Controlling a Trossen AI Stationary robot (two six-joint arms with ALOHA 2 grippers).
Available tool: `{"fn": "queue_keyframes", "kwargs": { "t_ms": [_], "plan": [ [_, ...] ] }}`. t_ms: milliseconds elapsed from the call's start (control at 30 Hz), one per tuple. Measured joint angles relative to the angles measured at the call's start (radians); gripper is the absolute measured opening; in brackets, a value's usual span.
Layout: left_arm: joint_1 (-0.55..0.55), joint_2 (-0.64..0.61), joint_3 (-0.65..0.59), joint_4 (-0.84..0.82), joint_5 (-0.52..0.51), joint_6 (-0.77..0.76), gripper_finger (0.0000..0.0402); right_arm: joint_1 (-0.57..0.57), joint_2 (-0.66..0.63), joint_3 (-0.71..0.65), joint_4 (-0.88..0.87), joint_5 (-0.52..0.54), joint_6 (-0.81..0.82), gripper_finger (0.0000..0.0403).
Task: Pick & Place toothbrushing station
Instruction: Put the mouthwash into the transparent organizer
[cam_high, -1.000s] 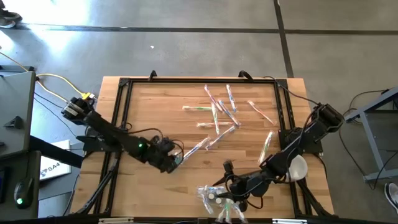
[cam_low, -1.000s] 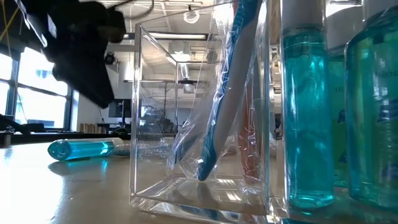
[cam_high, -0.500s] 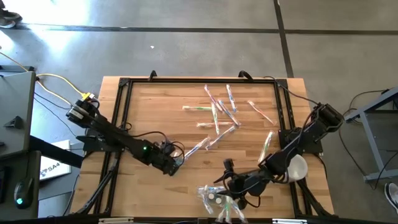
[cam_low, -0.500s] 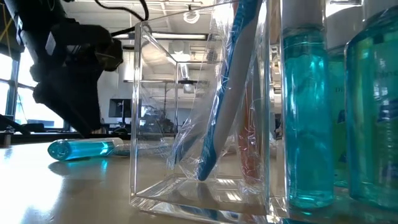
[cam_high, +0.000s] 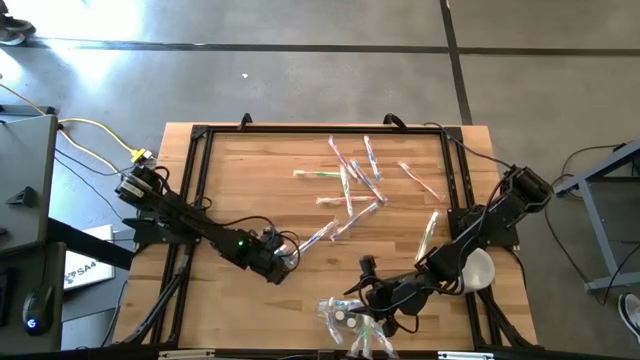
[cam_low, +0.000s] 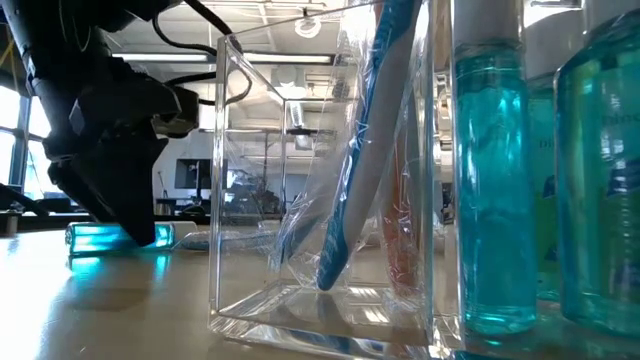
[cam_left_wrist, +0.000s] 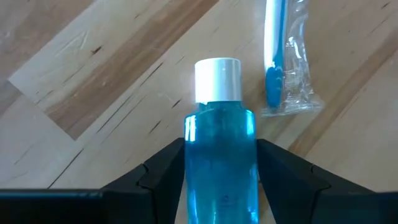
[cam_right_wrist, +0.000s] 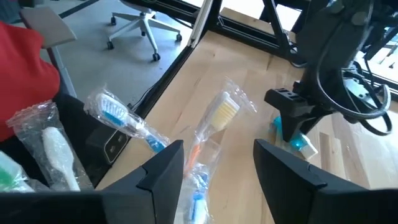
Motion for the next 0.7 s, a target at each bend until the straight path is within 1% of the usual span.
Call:
{"fn": "queue_keyframes", "kwargs": {
  "t_ms": [267,400,500,633,700],
  "plan": [
    [0.001,0.003,0.0,-0.023,0.021,0.026,0.0188,0.0,0.0,0.0,0.0,-0.002,0.0,0.0187],
    [0.002,0.004,0.014,-0.039,0.035,0.059,0.0163,0.0,0.0,0.0,0.0,-0.002,0.0,0.0187],
    [0.002,0.005,0.035,-0.059,0.039,0.116,0.0144,0.0,0.0,0.0,0.0,-0.002,0.0,0.0187],
    [0.0,0.008,0.064,-0.08,0.034,0.155,0.0143,0.0,0.0,0.0,-0.002,-0.002,0.0,0.0187],
    [0.0,0.01,0.078,-0.08,0.011,0.168,0.0151,0.0,0.0,0.0,-0.004,-0.002,0.0,0.0187]
  ]
}}
